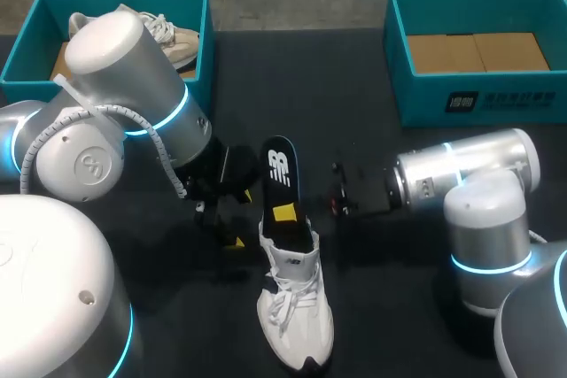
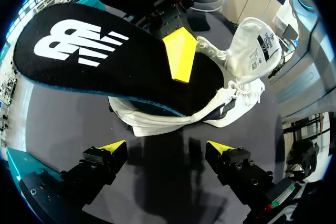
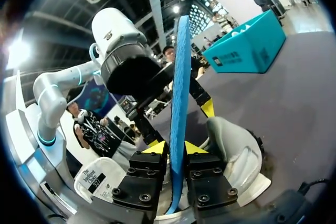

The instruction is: Take the shoe out of the shoebox, open the shoe tongue, remove and reinsert the insole, then place the shoe into the shoebox

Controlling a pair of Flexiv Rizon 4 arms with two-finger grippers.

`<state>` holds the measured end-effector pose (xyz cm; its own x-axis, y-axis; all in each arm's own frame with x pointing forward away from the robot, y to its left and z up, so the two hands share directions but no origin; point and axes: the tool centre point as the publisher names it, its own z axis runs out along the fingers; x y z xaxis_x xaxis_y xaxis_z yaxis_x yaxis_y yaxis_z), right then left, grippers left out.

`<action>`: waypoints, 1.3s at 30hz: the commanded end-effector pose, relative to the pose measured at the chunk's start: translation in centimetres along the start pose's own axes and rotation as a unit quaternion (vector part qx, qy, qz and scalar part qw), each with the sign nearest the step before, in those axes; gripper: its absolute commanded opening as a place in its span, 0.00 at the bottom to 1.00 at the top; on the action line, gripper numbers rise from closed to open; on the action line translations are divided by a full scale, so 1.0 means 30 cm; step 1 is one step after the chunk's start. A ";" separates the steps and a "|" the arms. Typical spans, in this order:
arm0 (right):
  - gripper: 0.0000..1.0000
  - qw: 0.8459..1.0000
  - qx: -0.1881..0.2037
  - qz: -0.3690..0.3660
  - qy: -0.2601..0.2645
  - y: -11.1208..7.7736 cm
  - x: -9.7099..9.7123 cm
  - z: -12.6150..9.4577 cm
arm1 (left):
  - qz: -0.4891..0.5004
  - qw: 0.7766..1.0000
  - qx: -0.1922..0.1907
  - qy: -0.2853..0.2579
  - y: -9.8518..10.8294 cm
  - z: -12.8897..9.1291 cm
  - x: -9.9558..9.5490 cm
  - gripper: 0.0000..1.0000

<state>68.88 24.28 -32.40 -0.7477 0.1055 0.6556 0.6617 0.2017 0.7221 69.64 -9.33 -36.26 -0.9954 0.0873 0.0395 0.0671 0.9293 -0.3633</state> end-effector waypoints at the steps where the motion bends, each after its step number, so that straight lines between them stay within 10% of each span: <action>1: 0.19 1.000 -0.001 -0.005 0.000 0.024 0.000 0.000 | 0.000 1.000 -0.002 0.000 -0.003 0.002 0.000 1.00; 8: 0.20 1.000 -0.028 -0.011 0.003 0.039 -0.017 -0.010 | 0.000 1.000 -0.002 0.000 -0.003 0.002 0.000 1.00; 11: 0.00 0.999 -0.036 -0.003 0.005 0.042 -0.024 -0.012 | 0.000 1.000 -0.002 0.000 -0.003 0.002 0.000 1.00; 39: 0.00 0.998 -0.008 0.061 0.001 -0.041 -0.032 0.011 | 0.000 1.000 -0.002 0.000 -0.003 0.002 0.000 1.00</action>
<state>69.27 24.18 -33.85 -0.6625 0.1186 0.7396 0.7472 0.1733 0.6416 69.64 -9.33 -36.26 -0.9954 0.0873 0.0395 0.0671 0.9293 -0.3633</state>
